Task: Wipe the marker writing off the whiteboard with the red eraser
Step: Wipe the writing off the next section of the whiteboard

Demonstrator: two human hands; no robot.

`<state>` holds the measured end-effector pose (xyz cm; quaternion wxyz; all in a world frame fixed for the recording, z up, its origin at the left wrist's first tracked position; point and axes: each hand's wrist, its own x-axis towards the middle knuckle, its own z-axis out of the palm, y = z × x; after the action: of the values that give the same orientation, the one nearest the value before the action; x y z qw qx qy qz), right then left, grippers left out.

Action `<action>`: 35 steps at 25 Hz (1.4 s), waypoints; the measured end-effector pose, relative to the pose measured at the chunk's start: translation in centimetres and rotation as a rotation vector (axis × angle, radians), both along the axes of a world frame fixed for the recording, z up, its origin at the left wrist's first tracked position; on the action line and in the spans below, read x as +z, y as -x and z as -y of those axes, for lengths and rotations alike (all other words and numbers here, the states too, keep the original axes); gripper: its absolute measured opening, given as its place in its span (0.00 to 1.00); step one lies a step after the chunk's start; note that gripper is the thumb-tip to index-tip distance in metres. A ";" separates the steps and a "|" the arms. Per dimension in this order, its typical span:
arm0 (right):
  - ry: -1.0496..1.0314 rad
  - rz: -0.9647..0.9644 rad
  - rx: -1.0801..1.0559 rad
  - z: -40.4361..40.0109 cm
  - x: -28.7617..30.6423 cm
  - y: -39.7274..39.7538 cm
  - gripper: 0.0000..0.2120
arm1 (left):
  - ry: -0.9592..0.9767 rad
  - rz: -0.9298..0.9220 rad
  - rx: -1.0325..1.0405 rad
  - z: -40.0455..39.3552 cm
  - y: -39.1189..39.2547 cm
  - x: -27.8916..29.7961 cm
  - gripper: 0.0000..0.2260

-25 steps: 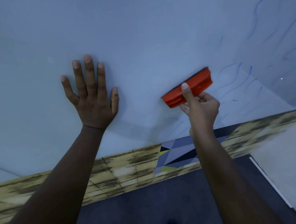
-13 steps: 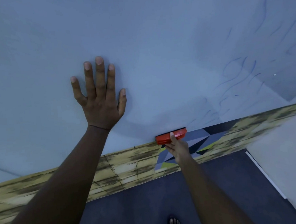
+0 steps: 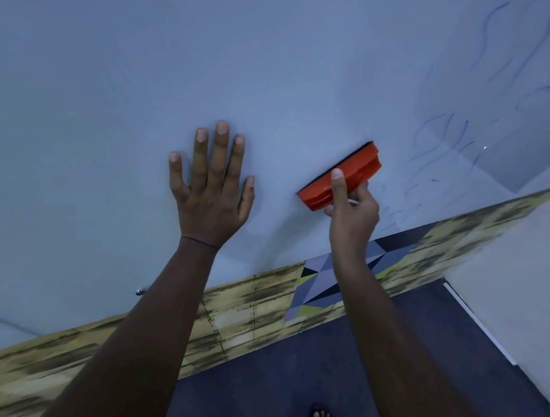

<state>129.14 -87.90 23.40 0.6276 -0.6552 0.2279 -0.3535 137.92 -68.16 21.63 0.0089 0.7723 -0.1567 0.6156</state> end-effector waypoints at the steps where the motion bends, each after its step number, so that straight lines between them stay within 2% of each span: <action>1: -0.048 -0.029 0.015 -0.4 -0.6 -0.1 0.08 | -0.009 0.003 -0.003 -0.1 0.0 -0.1 0.35; 3: -0.188 -0.096 0.058 -0.6 -3.1 -0.4 0.14 | -0.029 0.015 -0.009 -0.4 -0.1 -0.4 0.34; 7: -0.314 -0.227 0.138 1.4 -9.9 -0.1 0.16 | -0.042 0.027 -0.002 -0.7 -0.1 -1.1 0.33; 11: -0.401 -0.307 0.190 3.4 -14.1 0.2 0.10 | -0.053 0.041 0.033 -0.6 -0.3 -1.9 0.31; 13: -0.435 -0.299 0.190 5.2 -15.1 -0.1 0.10 | -0.049 0.053 0.025 -0.2 0.1 -1.9 0.30; 15: -0.450 -0.294 0.162 7.9 -15.8 -0.2 0.12 | -0.040 0.057 0.009 1.6 1.3 -2.2 0.29; 18: -0.504 -0.264 0.162 13.4 -17.2 -0.5 0.16 | -0.193 0.014 -0.035 8.3 2.6 -3.2 0.28; 21: -0.514 -0.262 0.160 19.0 -18.9 -0.9 0.19 | -0.148 -0.036 -0.080 14.7 2.1 -2.4 0.27; 23: -0.511 -0.262 0.162 21.9 -19.5 -0.9 0.19 | -0.109 -0.059 -0.076 16.7 1.6 -2.0 0.29; 31: -0.516 -0.207 0.220 24.6 -21.9 -1.3 0.22 | -0.156 -0.140 0.051 16.9 1.7 -3.4 0.31; 33: -0.504 -0.202 0.147 24.2 -21.3 -1.0 0.26 | -0.176 -0.158 0.065 16.7 2.1 -3.1 0.31; 35: -0.351 -0.200 -0.011 24.9 -20.0 -1.4 0.31 | -0.202 -0.175 0.081 16.3 2.4 -2.8 0.32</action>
<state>130.55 -112.79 3.39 0.7047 -0.5662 0.3507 -0.2448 135.51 -84.49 18.80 -0.0802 0.8255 -0.1855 0.5270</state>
